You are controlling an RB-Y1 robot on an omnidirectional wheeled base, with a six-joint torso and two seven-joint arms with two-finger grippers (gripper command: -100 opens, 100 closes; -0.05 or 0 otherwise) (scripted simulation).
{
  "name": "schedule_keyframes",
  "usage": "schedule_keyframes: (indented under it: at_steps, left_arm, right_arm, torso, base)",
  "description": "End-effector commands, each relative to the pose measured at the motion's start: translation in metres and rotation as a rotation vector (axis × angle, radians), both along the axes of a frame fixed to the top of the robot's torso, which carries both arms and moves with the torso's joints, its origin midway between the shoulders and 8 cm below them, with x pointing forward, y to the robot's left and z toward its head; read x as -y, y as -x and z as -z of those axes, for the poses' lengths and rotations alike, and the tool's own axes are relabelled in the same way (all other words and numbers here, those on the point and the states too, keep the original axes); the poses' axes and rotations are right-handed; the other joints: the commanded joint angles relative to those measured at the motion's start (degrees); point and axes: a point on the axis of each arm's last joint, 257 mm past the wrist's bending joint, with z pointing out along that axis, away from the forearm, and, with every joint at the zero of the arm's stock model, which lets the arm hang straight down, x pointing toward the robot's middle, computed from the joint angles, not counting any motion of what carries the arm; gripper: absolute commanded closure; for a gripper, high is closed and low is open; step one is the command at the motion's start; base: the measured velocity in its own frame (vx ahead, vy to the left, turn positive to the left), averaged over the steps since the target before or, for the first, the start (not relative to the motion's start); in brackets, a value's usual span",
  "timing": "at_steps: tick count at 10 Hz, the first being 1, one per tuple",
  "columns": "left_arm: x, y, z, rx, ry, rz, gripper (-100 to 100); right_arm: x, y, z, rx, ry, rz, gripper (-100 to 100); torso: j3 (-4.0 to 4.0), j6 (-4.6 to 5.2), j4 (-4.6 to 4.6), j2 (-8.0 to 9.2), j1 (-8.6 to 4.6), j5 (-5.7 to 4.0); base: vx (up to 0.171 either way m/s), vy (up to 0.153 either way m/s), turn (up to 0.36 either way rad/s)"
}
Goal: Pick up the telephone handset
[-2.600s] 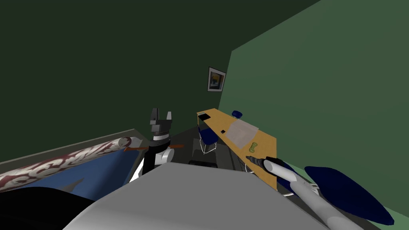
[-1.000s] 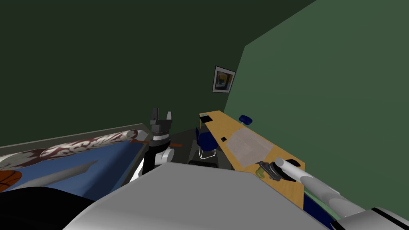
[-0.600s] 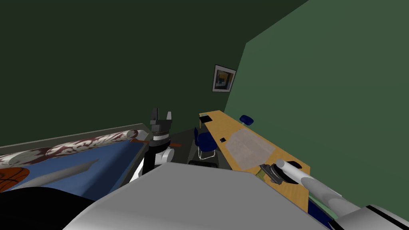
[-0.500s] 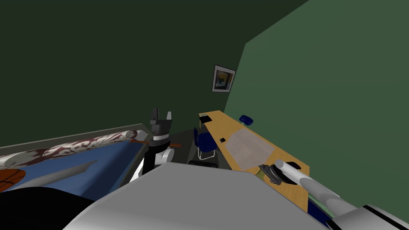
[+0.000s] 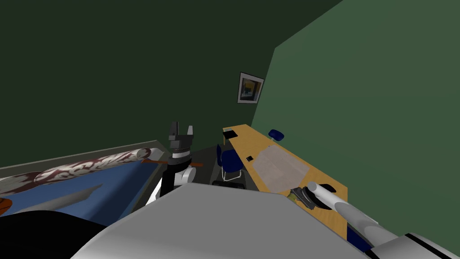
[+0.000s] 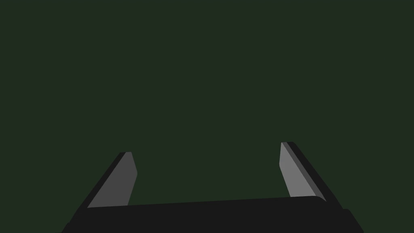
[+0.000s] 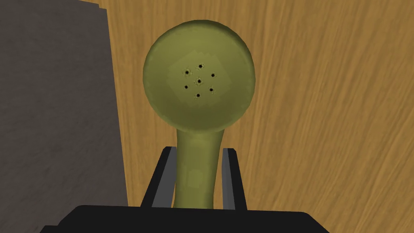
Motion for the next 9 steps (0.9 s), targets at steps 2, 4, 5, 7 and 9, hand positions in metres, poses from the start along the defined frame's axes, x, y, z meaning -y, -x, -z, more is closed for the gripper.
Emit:
schedule_keyframes:
  at_steps: [2, 4, 5, 7, 9]
  left_arm:
    - [0.000, 0.000, 0.000, 0.000, 0.000, 0.000, 0]
    - [0.000, 0.000, 0.000, 0.000, 0.000, 0.000, 0]
    - [0.000, 0.000, 0.000, 0.000, 0.000, 0.000, 0]
    - [0.000, 0.000, 0.000, 0.000, 0.000, 0.000, 0]
    - [0.000, 0.000, 0.000, 0.000, 0.000, 0.000, 0]
  right_arm:
    - [0.000, 0.000, 0.000, 0.001, 0.000, 0.000, 100]
    - [0.000, 0.000, 0.000, 0.001, 0.000, -0.001, 0]
    - [-0.002, 0.001, 0.004, 0.001, 0.000, -0.003, 100]
    - [0.011, -0.007, -0.017, -0.001, -0.001, 0.010, 100]
    - [0.008, -0.006, -0.013, 0.000, 0.000, 0.006, 0]
  torso:
    - [0.01, 0.03, 0.00, 0.02, 0.00, 0.01]
    - [0.01, 0.03, 0.00, 0.02, -0.01, 0.01]
    - [0.01, 0.03, 0.00, 0.02, -0.01, 0.01]
    - [0.07, 0.02, 0.00, 0.16, -0.01, -0.03]
    - [0.08, 0.06, -0.01, 0.17, 0.02, -0.05]
  base:
    - [0.000, 0.000, 0.000]
    - [0.000, 0.000, 0.000]
    - [-0.006, -0.006, 0.004]
    - [-0.066, 0.034, 0.059]
    - [-0.019, 0.011, 0.004]
